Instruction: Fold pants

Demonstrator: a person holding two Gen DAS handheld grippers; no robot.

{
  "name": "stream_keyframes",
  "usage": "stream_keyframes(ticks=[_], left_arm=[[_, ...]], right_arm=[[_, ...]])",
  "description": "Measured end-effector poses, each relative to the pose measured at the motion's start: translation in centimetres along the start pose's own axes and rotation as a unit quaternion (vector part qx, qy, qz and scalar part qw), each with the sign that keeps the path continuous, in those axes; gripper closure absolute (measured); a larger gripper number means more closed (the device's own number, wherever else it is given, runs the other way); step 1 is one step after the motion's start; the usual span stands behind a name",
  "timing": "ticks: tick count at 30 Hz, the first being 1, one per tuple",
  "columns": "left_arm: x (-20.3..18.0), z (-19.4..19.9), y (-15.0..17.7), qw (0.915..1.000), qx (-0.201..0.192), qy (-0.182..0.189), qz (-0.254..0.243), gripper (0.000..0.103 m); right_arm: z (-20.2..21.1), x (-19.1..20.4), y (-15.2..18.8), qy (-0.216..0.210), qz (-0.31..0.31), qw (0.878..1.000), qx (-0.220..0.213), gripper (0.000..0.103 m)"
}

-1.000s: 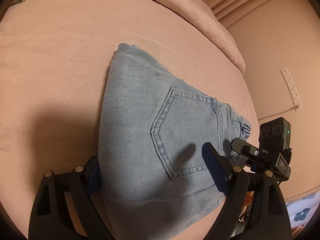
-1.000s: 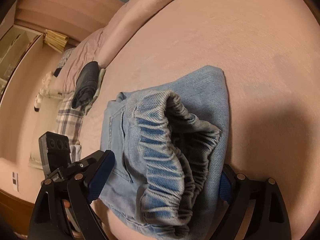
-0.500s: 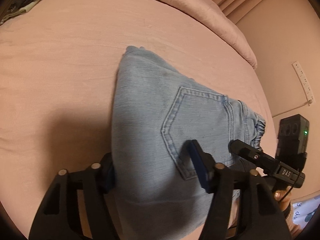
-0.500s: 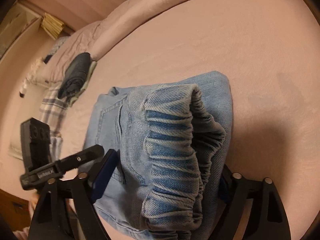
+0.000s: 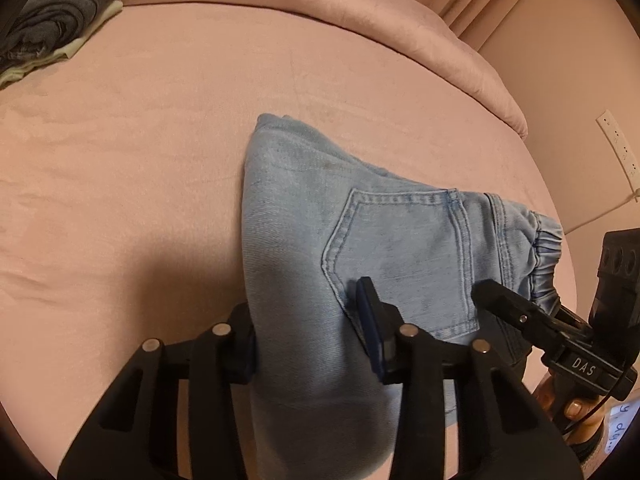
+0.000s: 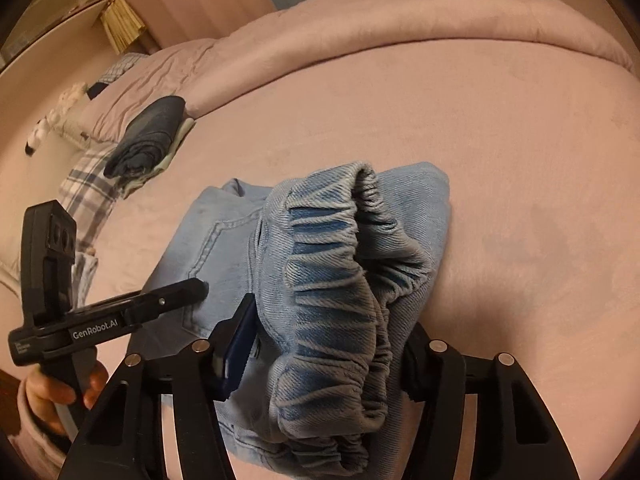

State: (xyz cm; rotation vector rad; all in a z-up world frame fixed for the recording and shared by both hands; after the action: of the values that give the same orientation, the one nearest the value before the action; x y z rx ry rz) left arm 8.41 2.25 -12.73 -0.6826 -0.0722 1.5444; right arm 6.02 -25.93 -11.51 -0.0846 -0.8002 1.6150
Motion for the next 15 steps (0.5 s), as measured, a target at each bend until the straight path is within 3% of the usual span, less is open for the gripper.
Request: stream_keyframes(ticks=[15], left_arm=[[-1.0, 2.6, -0.4, 0.9985, -0.042, -0.016, -0.030, 0.065]], right_arm=[[2.4, 3.4, -0.7, 0.005, 0.069, 0.996, -0.047, 0.044]])
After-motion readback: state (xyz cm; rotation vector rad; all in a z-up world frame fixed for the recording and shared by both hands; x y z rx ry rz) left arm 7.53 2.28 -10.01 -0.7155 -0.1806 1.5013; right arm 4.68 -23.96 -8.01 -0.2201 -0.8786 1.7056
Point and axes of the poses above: each gripper's, at about its wrist camera, not at the fingertips, and z roughly against the way its jaws point, x to its left, y to its underside, the point moved 1 cm from there along -z, roughly the way its jaws point
